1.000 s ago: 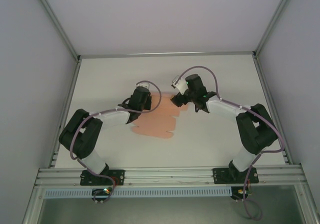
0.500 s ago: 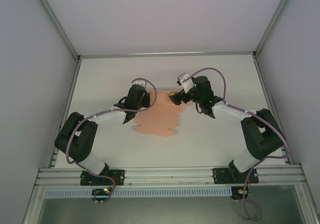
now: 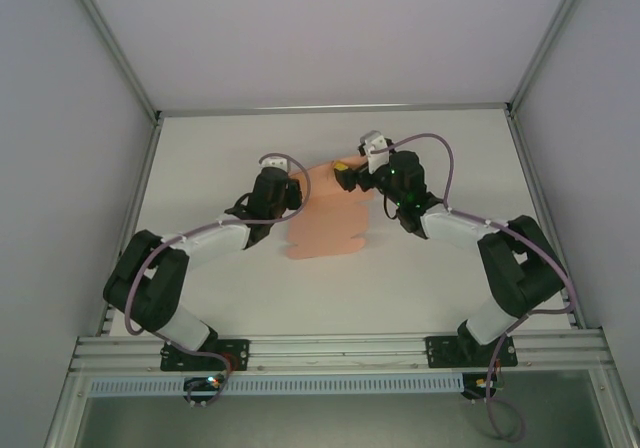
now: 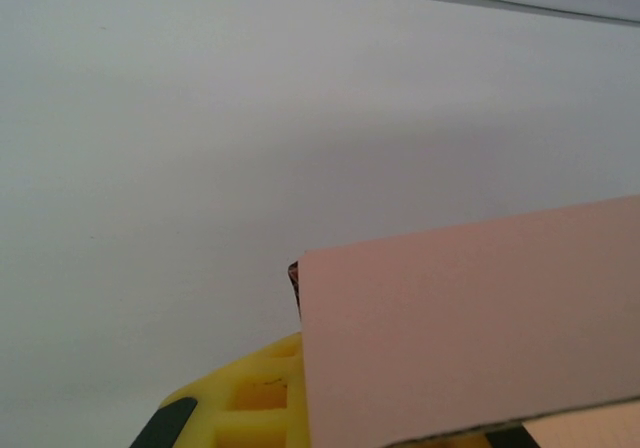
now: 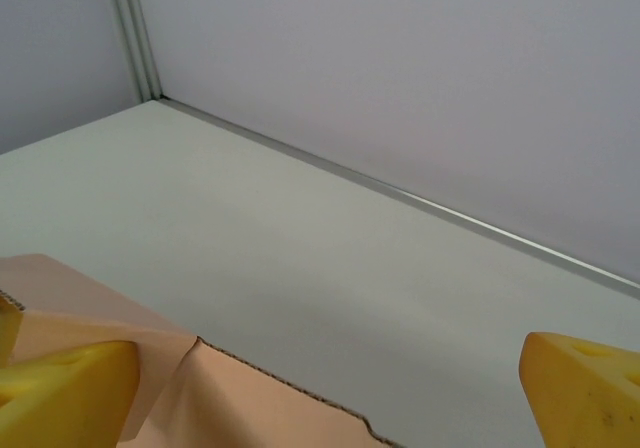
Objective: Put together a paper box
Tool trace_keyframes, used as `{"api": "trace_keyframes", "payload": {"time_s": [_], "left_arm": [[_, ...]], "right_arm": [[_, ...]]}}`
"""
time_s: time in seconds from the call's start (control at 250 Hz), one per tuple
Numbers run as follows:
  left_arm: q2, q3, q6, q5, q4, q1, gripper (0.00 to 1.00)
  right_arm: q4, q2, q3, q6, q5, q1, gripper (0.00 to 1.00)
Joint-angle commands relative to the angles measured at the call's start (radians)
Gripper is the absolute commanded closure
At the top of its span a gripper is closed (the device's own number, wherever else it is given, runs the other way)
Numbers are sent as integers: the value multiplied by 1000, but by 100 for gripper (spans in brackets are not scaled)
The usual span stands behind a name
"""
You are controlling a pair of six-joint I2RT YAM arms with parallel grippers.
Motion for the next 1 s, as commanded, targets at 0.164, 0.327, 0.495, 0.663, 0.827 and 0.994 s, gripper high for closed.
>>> {"api": "trace_keyframes", "payload": {"time_s": [0.164, 0.327, 0.495, 0.663, 0.827, 0.994], "left_arm": [[-70, -29, -2, 39, 46, 9, 100], [-106, -41, 14, -2, 34, 19, 100], [-131, -62, 21, -10, 42, 29, 100], [-144, -67, 37, 5, 37, 31, 100], [-163, -84, 37, -2, 44, 31, 100], [-148, -77, 40, 27, 50, 32, 100]], "right_arm": [[-328, -286, -115, 34, 141, 35, 0], [-519, -436, -198, 67, 196, 25, 0], [-532, -437, -252, 128, 181, -11, 0], [-636, -320, -140, 169, 218, -23, 0], [-674, -265, -82, 172, 156, -36, 0], [-594, -244, -75, 176, 43, -33, 0]]}}
